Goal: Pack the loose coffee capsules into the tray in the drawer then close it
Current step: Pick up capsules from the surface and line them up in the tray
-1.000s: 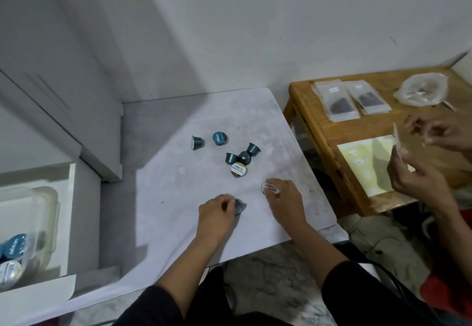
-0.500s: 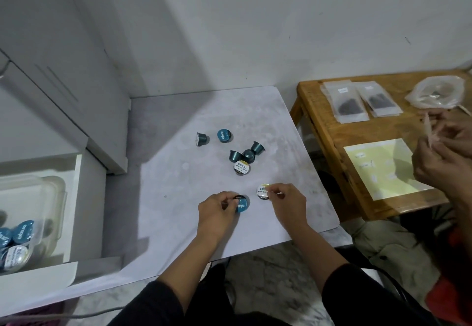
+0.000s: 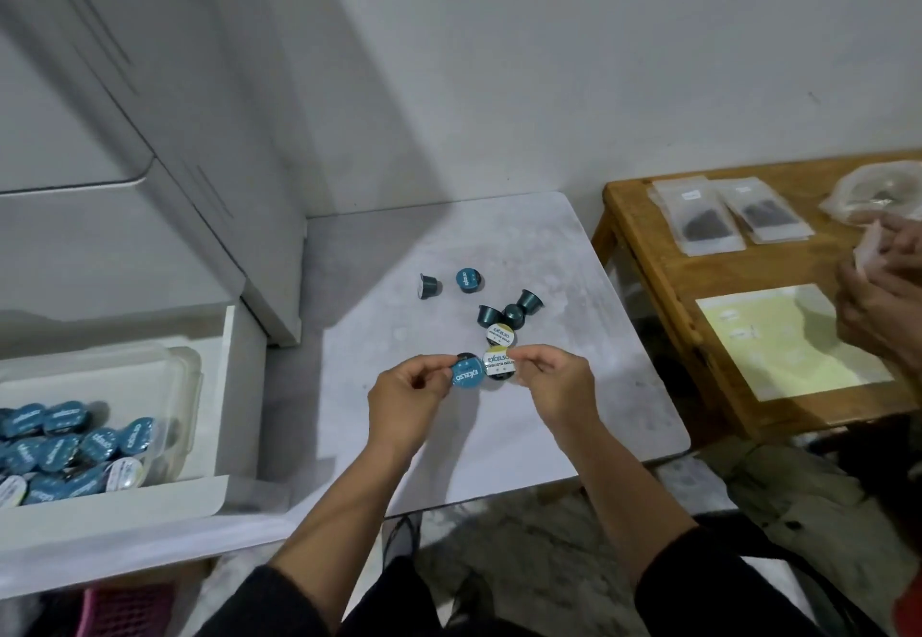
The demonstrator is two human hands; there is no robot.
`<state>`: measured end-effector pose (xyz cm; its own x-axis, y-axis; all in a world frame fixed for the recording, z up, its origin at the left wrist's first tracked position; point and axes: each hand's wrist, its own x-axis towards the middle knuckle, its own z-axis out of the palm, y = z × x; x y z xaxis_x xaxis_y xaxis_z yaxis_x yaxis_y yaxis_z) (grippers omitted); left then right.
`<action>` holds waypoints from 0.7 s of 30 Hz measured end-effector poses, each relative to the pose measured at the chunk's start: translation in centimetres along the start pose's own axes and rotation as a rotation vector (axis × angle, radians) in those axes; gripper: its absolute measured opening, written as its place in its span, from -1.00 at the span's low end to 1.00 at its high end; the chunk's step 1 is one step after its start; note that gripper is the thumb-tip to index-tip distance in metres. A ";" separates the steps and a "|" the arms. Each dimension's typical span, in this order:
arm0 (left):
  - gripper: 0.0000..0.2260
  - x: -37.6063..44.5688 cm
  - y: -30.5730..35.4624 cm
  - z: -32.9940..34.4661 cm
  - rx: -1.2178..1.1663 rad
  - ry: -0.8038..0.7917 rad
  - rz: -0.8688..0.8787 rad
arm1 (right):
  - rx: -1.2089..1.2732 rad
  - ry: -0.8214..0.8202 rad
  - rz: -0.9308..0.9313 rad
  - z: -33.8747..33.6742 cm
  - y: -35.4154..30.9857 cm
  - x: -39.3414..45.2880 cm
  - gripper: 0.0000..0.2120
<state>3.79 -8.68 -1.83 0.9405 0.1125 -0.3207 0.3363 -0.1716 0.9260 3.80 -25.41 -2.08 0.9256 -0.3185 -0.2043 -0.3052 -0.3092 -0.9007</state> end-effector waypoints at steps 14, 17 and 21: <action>-0.85 -2.8 5.1 -21.8 -0.048 0.209 0.168 | 0.169 -0.382 -0.231 12.1 -14.4 -5.8 -0.78; -0.84 -2.7 4.0 -27.8 0.051 0.214 0.133 | 0.109 -0.451 -0.266 17.5 -16.2 -7.6 -0.80; -0.85 -0.4 1.8 -34.5 0.186 0.177 0.048 | 0.015 -0.504 -0.260 24.6 -17.3 -8.6 -0.81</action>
<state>2.32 24.77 6.89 0.9380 0.2664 -0.2220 0.3098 -0.3564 0.8815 6.64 4.77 5.83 0.9633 0.2348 -0.1299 -0.0536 -0.3061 -0.9505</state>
